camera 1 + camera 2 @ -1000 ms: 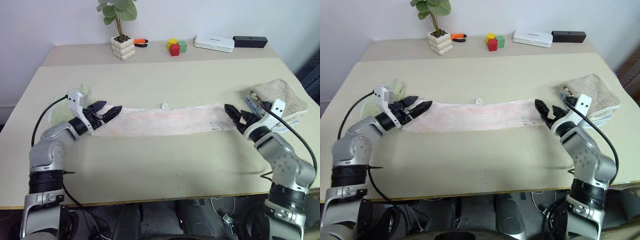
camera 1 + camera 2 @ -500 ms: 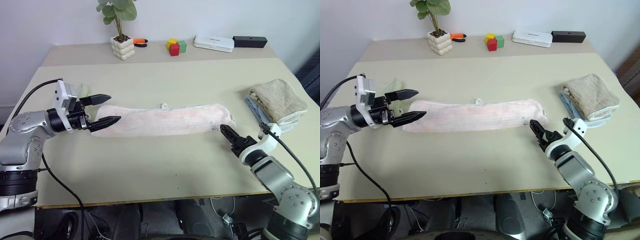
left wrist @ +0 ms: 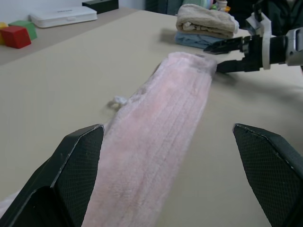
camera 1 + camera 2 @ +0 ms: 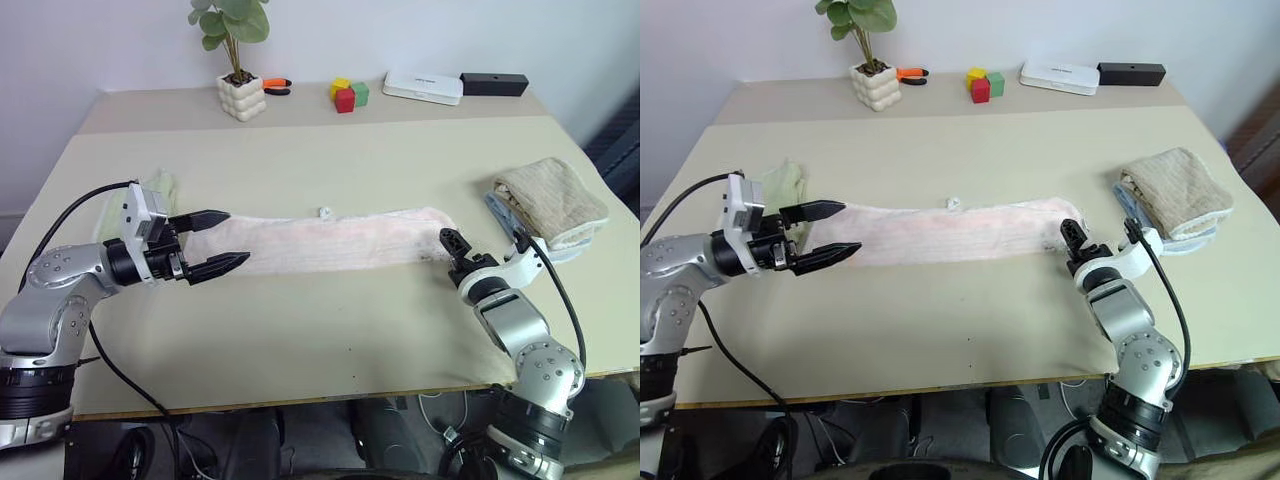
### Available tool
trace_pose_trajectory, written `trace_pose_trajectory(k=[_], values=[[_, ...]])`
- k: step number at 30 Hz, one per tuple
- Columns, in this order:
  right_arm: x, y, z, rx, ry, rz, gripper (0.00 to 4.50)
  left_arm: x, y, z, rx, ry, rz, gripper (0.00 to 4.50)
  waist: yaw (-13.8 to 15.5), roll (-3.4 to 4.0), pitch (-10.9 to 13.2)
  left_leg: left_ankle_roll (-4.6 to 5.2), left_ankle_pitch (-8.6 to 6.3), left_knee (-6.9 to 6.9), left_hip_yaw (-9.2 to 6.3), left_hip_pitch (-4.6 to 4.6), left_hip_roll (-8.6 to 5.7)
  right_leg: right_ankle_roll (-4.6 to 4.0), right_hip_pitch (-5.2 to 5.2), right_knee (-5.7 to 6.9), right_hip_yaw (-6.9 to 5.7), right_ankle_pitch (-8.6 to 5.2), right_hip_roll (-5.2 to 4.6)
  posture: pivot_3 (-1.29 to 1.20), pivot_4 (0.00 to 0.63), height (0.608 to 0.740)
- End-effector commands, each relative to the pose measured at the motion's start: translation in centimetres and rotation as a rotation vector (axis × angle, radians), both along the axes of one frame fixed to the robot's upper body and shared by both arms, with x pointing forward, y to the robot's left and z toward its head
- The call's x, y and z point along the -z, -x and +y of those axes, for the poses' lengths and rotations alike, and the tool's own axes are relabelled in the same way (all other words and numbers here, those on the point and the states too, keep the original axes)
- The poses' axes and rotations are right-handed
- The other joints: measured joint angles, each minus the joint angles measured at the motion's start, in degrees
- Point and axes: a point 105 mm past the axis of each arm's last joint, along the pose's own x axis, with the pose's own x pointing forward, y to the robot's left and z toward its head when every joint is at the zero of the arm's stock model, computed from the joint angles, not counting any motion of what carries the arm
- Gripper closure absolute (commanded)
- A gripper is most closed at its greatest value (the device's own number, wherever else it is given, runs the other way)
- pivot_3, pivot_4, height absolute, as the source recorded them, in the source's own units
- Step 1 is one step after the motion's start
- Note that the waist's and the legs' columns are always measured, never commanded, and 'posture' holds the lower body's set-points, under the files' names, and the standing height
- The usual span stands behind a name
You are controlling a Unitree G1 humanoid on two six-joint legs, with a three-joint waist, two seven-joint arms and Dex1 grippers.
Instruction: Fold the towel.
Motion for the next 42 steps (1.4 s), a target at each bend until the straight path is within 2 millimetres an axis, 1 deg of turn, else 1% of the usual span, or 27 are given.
trace_pose_trajectory(k=[1,2,4,5,8,11,12,14,16,18,20,22,23,25,27,28,30,32,34,36,39,40,42], values=[[0.6,-0.6,0.6,-0.009,-0.028,0.022,2.68,-1.3,0.4,0.2,-0.005,0.016,-0.044,0.00,-0.1,0.01,0.0,0.00,0.00,-0.01,0.00,0.02,0.02,-0.02,0.00,0.00,0.00,-0.01,0.02,0.00,0.150,0.740],[0.5,-0.7,0.5,-0.009,-0.020,0.016,3.16,-1.3,0.4,0.2,-0.005,0.019,-0.042,0.00,-0.1,0.01,0.0,0.01,0.00,-0.02,0.01,0.02,0.02,-0.03,-0.01,0.00,0.00,-0.02,0.03,0.00,0.150,0.740],[0.2,-0.9,0.2,-0.008,0.009,0.006,4.25,-1.3,0.4,0.2,-0.005,0.025,-0.038,0.00,0.0,-0.04,0.0,0.01,0.00,-0.05,0.01,0.04,0.03,-0.04,0.00,0.00,0.00,-0.02,0.03,0.00,0.150,0.740],[0.1,-0.9,0.0,-0.002,0.016,0.004,4.45,-1.3,0.5,0.2,-0.003,0.030,-0.033,0.00,0.1,-0.05,0.0,0.01,-0.01,-0.04,0.01,0.03,0.03,-0.04,0.01,-0.02,0.00,-0.02,0.03,0.00,0.150,0.740],[-1.2,-1.1,-1.1,-0.012,0.147,-0.042,4.45,-1.0,0.7,0.0,0.018,0.046,-0.003,0.00,0.2,-0.02,0.0,0.01,-0.01,-0.04,0.02,0.01,0.02,-0.05,0.02,-0.05,0.00,-0.03,0.00,0.00,0.150,0.740],[-3.0,-1.1,-1.9,-0.065,0.370,-0.094,4.45,-0.1,1.8,-0.4,0.075,0.042,0.049,0.00,0.2,0.05,0.0,0.01,-0.01,-0.06,0.07,-0.04,-0.01,-0.05,-0.02,-0.12,0.02,-0.03,-0.04,0.00,0.150,0.740],[-3.6,-0.9,-2.4,-0.080,0.448,-0.111,4.45,0.1,1.8,-0.5,0.074,0.044,0.056,0.00,0.3,0.05,0.0,0.01,-0.01,-0.13,0.09,-0.04,-0.01,-0.05,-0.05,-0.12,0.04,-0.04,-0.04,0.00,0.150,0.740],[-4.4,-0.7,-3.0,-0.106,0.545,-0.136,4.45,0.3,1.6,-0.5,0.066,0.049,0.057,0.00,0.4,0.07,0.1,0.01,-0.01,-0.18,0.09,-0.05,-0.01,-0.05,-0.07,-0.13,0.03,-0.05,-0.04,0.00,0.150,0.740],[-5.3,-0.6,-3.6,-0.113,0.581,-0.159,4.45,0.3,1.3,-0.3,0.055,0.054,0.050,0.00,0.3,0.06,0.1,0.01,-0.01,-0.20,0.09,-0.03,0.00,-0.06,-0.07,-0.13,0.03,-0.06,-0.02,0.00,0.150,0.740],[-7.0,-0.4,-3.7,-0.167,0.695,-0.212,4.45,0.2,1.1,-0.3,0.052,0.059,0.045,0.00,0.3,0.10,0.1,0.01,-0.01,-0.20,0.09,-0.02,0.00,-0.06,-0.07,-0.13,0.03,-0.06,-0.02,0.00,0.150,0.740],[-8.3,-0.4,-2.6,-0.268,0.833,-0.269,4.45,0.1,0.9,-0.3,0.049,0.062,0.041,0.00,0.3,0.11,0.1,0.01,-0.01,-0.19,0.12,-0.03,-0.01,-0.06,-0.08,-0.13,0.05,-0.06,-0.03,0.00,0.150,0.740],[-9.6,-0.5,-1.0,-0.345,0.860,-0.336,4.45,0.2,0.7,-0.3,0.047,0.062,0.037,0.00,0.1,0.08,0.1,0.02,-0.01,-0.20,0.12,-0.03,-0.01,-0.06,-0.09,-0.14,0.05,-0.06,-0.02,0.00,0.150,0.740],[-10.1,-0.4,0.4,-0.411,0.907,-0.378,4.45,0.1,0.6,-0.3,0.046,0.063,0.034,0.00,0.1,0.07,0.1,0.03,-0.02,-0.21,0.12,0.00,0.01,-0.06,-0.08,-0.14,0.05,-0.06,0.01,0.00,0.150,0.740],[-10.2,0.1,3.4,-0.558,0.969,-0.443,4.45,0.1,0.5,-0.3,0.042,0.065,0.028,0.00,0.1,0.06,0.1,0.03,-0.02,-0.21,0.12,0.00,0.01,-0.06,-0.09,-0.13,0.06,-0.05,0.02,0.00,0.150,0.740],[-9.9,0.8,6.1,-0.693,1.018,-0.494,4.45,0.0,0.4,-0.2,0.036,0.068,0.021,0.00,0.2,0.06,0.1,0.03,-0.02,-0.22,0.12,-0.01,0.02,-0.06,-0.09,-0.14,0.05,-0.06,0.02,0.00,0.150,0.740],[-9.5,1.2,7.4,-0.758,1.014,-0.514,4.45,-0.1,0.4,-0.2,0.032,0.071,0.019,0.00,0.3,0.05,0.1,0.03,-0.02,-0.22,0.11,-0.03,0.01,-0.05,-0.09,-0.15,0.05,-0.06,0.01,0.00,0.150,0.740],[-8.8,1.5,9.1,-0.845,1.042,-0.542,4.45,-0.2,0.5,-0.1,0.027,0.075,0.019,0.00,0.5,0.01,0.1,0.03,-0.02,-0.21,0.12,-0.05,0.00,-0.05,-0.09,-0.19,0.04,-0.06,-0.01,0.00,0.150,0.740],[-8.4,1.5,10.1,-0.896,1.082,-0.561,4.45,-0.1,0.5,-0.1,0.026,0.074,0.020,0.00,0.6,-0.01,0.1,0.03,-0.02,-0.19,0.12,-0.07,0.00,-0.05,-0.09,-0.20,0.04,-0.06,-0.03,0.00,0.150,0.740],[-7.8,1.3,11.3,-0.926,1.086,-0.571,4.45,-0.1,0.7,0.0,0.022,0.071,0.018,0.00,0.7,-0.01,0.1,0.03,-0.02,-0.18,0.12,-0.07,0.00,-0.05,-0.09,-0.20,0.04,-0.06,-0.03,0.00,0.150,0.740],[-6.9,1.3,12.3,-0.962,1.090,-0.568,4.45,-0.2,0.7,0.0,0.013,0.074,0.015,0.00,0.8,-0.04,0.1,0.03,-0.02,-0.19,0.11,-0.06,0.00,-0.05,-0.10,-0.20,0.03,-0.06,-0.02,0.00,0.150,0.740],[-5.1,1.3,13.6,-1.020,1.110,-0.536,4.45,-0.1,1.0,0.1,0.006,0.072,0.019,0.00,0.7,-0.04,0.1,0.03,-0.02,-0.20,0.11,-0.06,0.01,-0.05,-0.10,-0.19,0.03,-0.06,-0.02,0.00,0.150,0.740],[-4.8,1.3,13.8,-1.032,1.117,-0.531,4.45,-0.1,1.1,0.1,0.005,0.071,0.021,0.00,0.7,-0.04,0.1,0.03,-0.02,-0.20,0.11,-0.06,0.00,-0.05,-0.10,-0.19,0.03,-0.06,-0.02,0.00,0.150,0.740],[-4.0,1.6,15.0,-1.077,1.128,-0.547,4.45,-0.1,1.2,0.2,-0.005,0.076,0.027,0.00,0.7,-0.04,0.1,0.03,-0.02,-0.20,0.11,-0.06,0.00,-0.05,-0.11,-0.19,0.03,-0.06,-0.02,0.00,0.150,0.740]])
